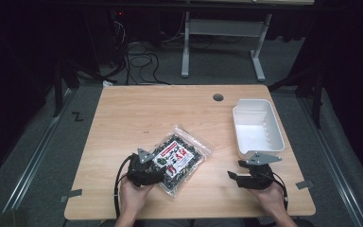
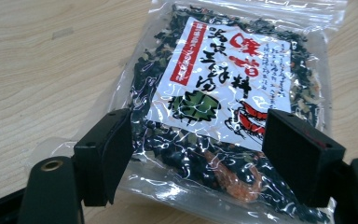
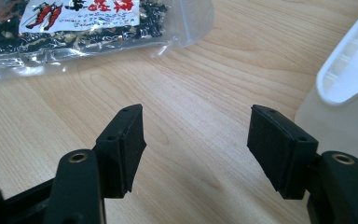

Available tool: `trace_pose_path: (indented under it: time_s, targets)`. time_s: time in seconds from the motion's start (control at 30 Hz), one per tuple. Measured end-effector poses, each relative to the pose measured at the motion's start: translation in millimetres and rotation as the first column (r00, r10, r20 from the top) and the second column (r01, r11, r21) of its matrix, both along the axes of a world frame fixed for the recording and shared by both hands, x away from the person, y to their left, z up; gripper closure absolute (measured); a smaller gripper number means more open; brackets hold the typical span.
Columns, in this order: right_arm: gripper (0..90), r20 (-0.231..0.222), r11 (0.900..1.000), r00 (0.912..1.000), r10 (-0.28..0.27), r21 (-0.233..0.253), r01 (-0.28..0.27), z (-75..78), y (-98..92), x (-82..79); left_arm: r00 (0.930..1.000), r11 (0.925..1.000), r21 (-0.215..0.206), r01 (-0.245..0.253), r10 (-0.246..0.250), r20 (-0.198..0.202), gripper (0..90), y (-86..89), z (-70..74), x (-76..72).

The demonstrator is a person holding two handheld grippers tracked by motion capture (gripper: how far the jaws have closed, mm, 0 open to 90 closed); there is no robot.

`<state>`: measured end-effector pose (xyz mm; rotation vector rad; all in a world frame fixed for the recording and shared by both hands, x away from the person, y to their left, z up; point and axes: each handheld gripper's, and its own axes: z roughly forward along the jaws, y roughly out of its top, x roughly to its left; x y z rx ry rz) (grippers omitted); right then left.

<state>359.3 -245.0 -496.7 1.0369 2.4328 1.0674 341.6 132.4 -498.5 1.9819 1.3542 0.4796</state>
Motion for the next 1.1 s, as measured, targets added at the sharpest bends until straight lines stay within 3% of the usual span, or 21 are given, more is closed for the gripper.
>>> trace_pose_path:
  time_s: [0.17,0.4,0.6,0.77,1.1]
  targets:
    - [36.5,0.001,1.000,1.0000,0.000,0.027,0.000,-1.6,-2.3,0.6,0.9996,0.9994,0.020,-0.029,0.029,-0.003,23.9,1.1,1.4,5.0]
    - [31.6,-0.022,0.999,0.9997,0.010,0.031,-0.009,-2.9,0.4,2.5,0.9979,0.9983,0.000,-0.059,0.059,-0.025,22.3,8.9,3.5,14.5]
    - [32.4,-0.043,0.997,0.9991,0.003,0.072,0.001,2.3,-1.8,1.6,0.9973,0.9982,0.032,-0.051,0.052,-0.051,18.9,2.7,0.3,26.8]
    - [25.4,-0.049,0.996,0.9984,0.029,0.090,-0.025,3.6,-3.2,1.2,0.9962,0.9983,0.034,-0.047,0.049,-0.072,16.5,1.4,-4.5,35.6]
    - [23.9,-0.076,0.995,0.9961,0.046,0.091,-0.039,2.6,-3.2,1.5,0.9945,0.9972,0.068,-0.030,0.036,-0.098,17.5,0.6,-14.3,41.6]
